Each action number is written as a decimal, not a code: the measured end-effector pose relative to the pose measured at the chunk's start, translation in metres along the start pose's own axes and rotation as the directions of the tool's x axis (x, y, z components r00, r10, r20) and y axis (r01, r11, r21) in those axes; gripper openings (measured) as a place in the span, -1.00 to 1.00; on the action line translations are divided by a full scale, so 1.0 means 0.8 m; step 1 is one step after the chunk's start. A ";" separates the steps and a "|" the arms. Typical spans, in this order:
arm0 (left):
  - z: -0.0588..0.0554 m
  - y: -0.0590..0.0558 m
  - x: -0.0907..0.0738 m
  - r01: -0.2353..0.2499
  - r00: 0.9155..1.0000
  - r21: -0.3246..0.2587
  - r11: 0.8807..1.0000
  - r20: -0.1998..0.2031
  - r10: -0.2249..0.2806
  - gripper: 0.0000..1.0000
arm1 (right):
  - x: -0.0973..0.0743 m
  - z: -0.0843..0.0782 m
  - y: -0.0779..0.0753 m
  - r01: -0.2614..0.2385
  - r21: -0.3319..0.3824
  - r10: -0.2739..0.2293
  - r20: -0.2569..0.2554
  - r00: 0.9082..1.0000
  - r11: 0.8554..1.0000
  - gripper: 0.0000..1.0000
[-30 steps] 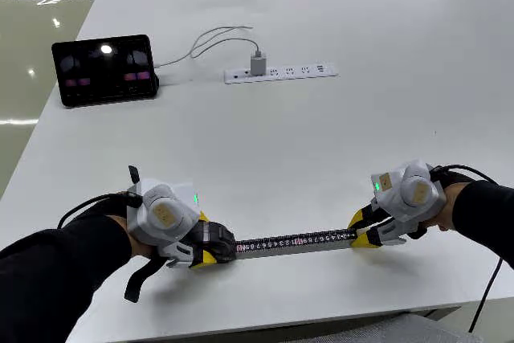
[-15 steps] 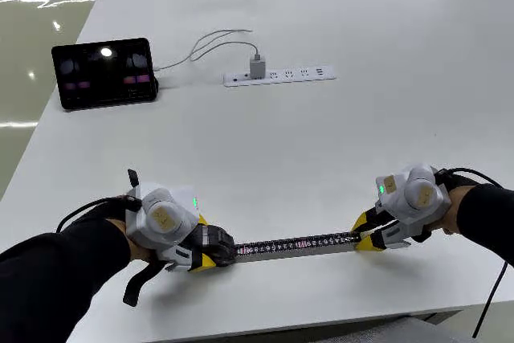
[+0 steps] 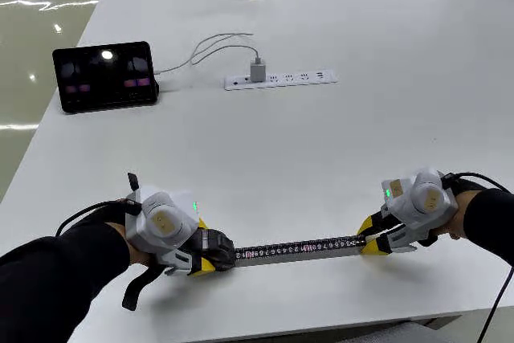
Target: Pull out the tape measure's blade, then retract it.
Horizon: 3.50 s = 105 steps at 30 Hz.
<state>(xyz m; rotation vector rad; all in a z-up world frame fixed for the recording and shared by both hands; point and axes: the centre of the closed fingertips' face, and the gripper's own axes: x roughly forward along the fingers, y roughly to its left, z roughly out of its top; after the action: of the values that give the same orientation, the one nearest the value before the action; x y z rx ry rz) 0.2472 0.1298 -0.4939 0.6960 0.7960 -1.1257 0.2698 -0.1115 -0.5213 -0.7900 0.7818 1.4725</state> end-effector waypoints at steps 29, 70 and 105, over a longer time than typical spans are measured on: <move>0.000 -0.001 -0.001 -0.001 1.000 0.005 1.000 0.000 0.001 -0.36 | -0.009 -0.014 0.000 0.007 0.016 -0.007 -0.008 1.000 1.000 -0.79; -0.004 0.006 -0.001 -0.059 0.998 -0.037 0.998 -0.004 0.059 -0.28 | -0.005 -0.012 -0.002 0.032 0.043 -0.027 -0.114 0.993 0.999 -0.75; -0.022 0.034 -0.059 -0.186 0.961 -0.424 0.887 0.111 0.255 0.34 | -0.064 -0.001 -0.003 0.292 0.392 -0.343 0.065 0.937 0.873 -0.55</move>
<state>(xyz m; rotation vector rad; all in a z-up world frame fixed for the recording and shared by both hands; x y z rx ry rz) 0.2591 0.1757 -0.4623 0.3237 0.7589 -0.7619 0.2740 -0.1399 -0.4785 -0.4918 0.7617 1.0235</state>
